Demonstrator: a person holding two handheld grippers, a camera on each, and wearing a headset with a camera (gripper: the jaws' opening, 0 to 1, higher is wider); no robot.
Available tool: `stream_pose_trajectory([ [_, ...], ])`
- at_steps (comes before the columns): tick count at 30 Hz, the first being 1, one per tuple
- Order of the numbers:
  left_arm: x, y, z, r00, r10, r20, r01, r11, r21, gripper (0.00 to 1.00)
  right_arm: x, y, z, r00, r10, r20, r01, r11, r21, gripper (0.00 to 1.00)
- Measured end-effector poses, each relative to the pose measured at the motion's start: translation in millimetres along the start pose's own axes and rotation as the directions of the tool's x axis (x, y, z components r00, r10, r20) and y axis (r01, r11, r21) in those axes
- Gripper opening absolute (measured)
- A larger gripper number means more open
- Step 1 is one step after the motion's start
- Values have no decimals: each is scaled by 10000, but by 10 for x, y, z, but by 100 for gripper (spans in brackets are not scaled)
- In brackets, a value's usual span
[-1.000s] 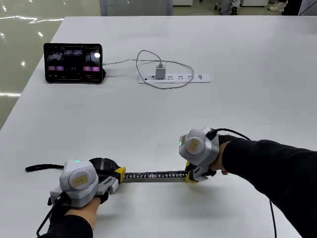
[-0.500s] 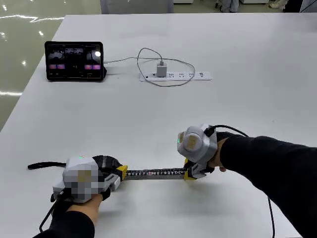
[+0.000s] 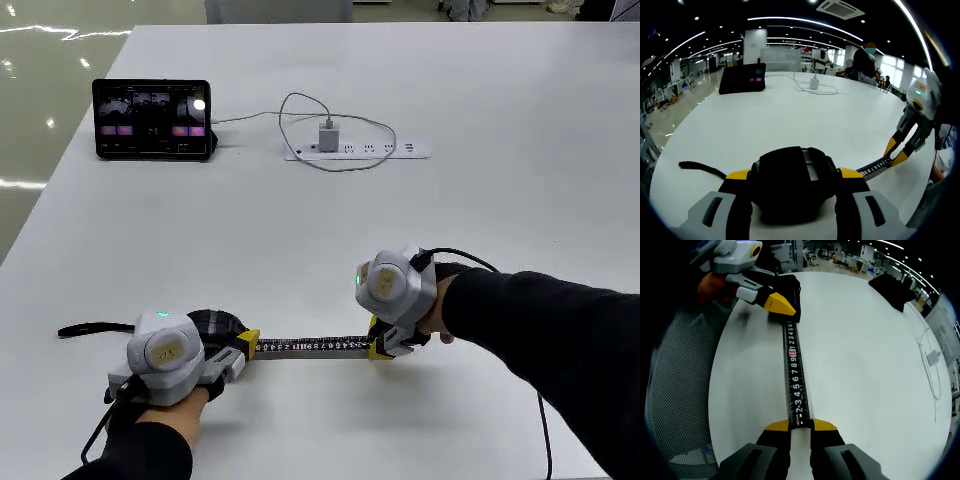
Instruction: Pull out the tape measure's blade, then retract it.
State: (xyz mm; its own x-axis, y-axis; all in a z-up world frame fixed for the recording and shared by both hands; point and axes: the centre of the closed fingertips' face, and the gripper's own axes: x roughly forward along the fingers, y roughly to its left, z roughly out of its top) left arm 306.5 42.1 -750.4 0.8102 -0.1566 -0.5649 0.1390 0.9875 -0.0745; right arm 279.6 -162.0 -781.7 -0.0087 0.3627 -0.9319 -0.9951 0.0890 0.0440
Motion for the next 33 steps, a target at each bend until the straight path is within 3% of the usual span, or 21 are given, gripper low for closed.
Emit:
stream_pose_trajectory([
  [33, 5, 4, -1, 9997, -236, 29, 236, 9996, -181, 64, 58, -3, 148, 9998, 60, 166, -60, 10000, 6, 10],
])
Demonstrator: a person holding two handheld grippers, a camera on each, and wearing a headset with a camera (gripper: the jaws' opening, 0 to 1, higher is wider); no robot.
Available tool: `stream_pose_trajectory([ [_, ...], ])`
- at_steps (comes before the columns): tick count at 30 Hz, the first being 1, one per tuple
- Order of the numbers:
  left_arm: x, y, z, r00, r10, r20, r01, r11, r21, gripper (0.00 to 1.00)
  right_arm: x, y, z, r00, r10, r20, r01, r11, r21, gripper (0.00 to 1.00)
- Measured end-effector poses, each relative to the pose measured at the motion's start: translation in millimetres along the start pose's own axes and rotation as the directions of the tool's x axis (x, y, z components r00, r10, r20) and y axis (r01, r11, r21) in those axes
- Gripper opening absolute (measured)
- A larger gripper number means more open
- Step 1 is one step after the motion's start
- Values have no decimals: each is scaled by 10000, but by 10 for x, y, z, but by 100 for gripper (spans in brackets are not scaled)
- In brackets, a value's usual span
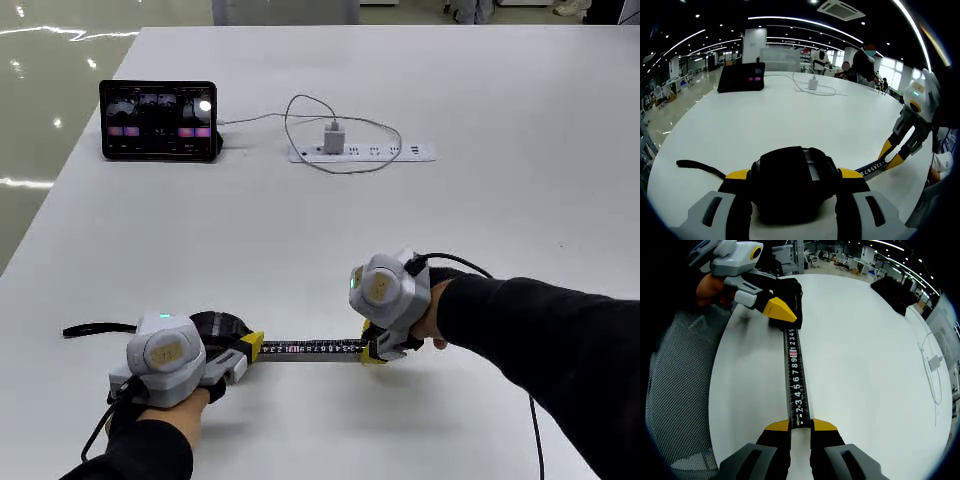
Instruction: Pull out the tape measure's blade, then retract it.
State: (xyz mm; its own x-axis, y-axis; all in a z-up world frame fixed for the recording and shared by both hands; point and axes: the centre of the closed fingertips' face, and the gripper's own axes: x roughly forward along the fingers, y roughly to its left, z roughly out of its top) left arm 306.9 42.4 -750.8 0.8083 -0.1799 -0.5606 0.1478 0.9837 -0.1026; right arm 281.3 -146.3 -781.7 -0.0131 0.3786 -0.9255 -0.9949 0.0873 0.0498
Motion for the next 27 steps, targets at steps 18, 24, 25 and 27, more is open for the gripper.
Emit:
stream_pose_trajectory([
  [18, 4, -10, -5, 10000, -36, -82, 35, 9999, -157, 64, 23, 7, 80, 10000, 19, 38, -19, 10000, -12, 10],
  [24, 6, -14, -2, 10000, -98, 2, 98, 9998, -187, 64, 26, 14, 99, 10000, -33, 28, 34, 9998, -210, 10],
  [25, 6, -15, -3, 9999, -105, 6, 105, 9998, -181, 64, 28, 14, 102, 10000, -45, 28, 45, 9998, -212, 10],
  [27, 6, -17, -5, 9999, -106, 9, 106, 9997, -218, 64, 35, 12, 111, 10000, -46, 49, 47, 9998, -184, 10],
])
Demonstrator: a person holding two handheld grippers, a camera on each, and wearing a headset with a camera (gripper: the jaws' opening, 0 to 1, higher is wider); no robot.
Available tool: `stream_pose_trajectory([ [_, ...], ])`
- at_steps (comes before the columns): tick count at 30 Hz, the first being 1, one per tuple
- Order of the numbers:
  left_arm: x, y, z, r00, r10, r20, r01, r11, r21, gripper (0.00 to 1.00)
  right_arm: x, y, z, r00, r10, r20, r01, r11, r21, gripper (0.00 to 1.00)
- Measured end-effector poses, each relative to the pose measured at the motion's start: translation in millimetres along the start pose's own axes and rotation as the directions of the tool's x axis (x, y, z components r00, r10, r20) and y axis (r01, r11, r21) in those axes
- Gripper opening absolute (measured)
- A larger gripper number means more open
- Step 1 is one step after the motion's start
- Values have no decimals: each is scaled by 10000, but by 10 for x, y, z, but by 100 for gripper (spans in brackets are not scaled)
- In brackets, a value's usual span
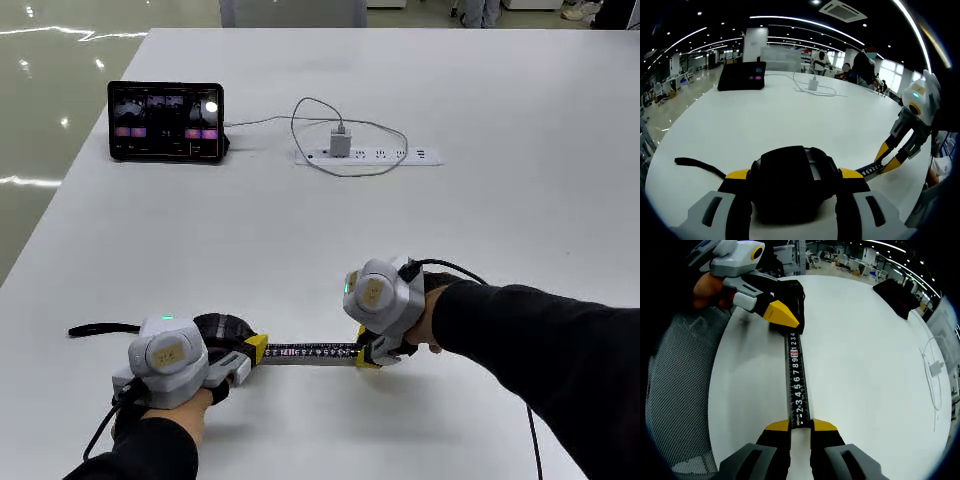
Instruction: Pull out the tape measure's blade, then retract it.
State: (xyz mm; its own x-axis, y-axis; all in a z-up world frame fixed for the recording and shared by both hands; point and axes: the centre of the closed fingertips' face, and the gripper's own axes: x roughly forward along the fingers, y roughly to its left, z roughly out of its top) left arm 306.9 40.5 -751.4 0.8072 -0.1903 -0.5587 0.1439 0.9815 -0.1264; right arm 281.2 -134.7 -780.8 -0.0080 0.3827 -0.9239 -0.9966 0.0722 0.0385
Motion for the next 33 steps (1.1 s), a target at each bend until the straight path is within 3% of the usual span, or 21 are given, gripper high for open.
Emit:
stream_pose_trajectory([
  [33, -9, -2, -22, 10000, -33, -91, 33, 10000, -22, 64, 64, 10, 142, 9999, 109, 14, -109, 9999, -93, 10],
])
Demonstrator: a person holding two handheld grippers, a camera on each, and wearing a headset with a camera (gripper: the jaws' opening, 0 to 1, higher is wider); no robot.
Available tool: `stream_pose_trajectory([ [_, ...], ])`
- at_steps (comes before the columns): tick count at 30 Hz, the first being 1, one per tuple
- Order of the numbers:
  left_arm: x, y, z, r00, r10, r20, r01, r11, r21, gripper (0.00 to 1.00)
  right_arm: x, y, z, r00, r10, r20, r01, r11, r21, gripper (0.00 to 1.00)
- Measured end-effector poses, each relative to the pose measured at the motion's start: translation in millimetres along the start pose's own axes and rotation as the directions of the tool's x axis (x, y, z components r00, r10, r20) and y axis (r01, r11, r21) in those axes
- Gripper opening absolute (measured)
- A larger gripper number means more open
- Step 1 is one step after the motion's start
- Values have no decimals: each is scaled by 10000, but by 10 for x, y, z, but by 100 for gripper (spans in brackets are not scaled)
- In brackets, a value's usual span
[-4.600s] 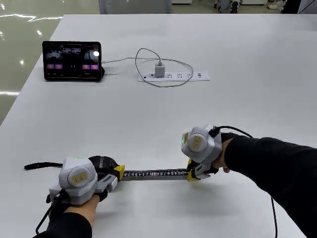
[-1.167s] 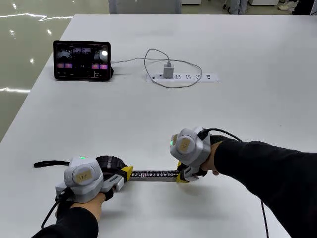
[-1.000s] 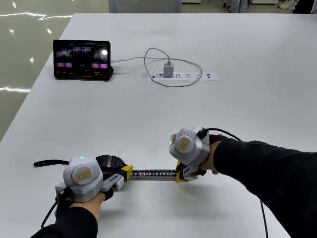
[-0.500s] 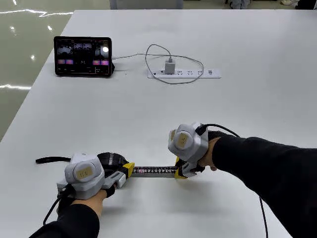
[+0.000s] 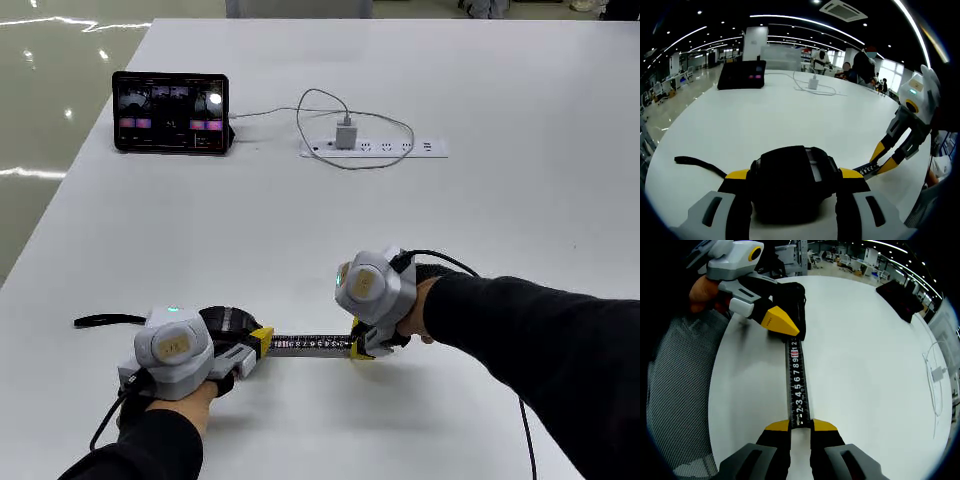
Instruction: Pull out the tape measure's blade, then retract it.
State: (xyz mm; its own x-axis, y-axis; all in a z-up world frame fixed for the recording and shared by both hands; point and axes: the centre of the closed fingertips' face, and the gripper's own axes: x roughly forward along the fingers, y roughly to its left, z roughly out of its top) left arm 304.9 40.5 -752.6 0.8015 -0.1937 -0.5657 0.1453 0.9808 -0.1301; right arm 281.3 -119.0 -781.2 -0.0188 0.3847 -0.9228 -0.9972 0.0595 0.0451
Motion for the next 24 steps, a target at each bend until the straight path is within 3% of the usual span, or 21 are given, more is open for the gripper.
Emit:
stream_pose_trajectory([
  [24, -5, 5, -6, 10000, -25, -72, 26, 10000, 37, 64, 39, 17, 103, 9999, 2, 122, -3, 9999, 103, 10],
])
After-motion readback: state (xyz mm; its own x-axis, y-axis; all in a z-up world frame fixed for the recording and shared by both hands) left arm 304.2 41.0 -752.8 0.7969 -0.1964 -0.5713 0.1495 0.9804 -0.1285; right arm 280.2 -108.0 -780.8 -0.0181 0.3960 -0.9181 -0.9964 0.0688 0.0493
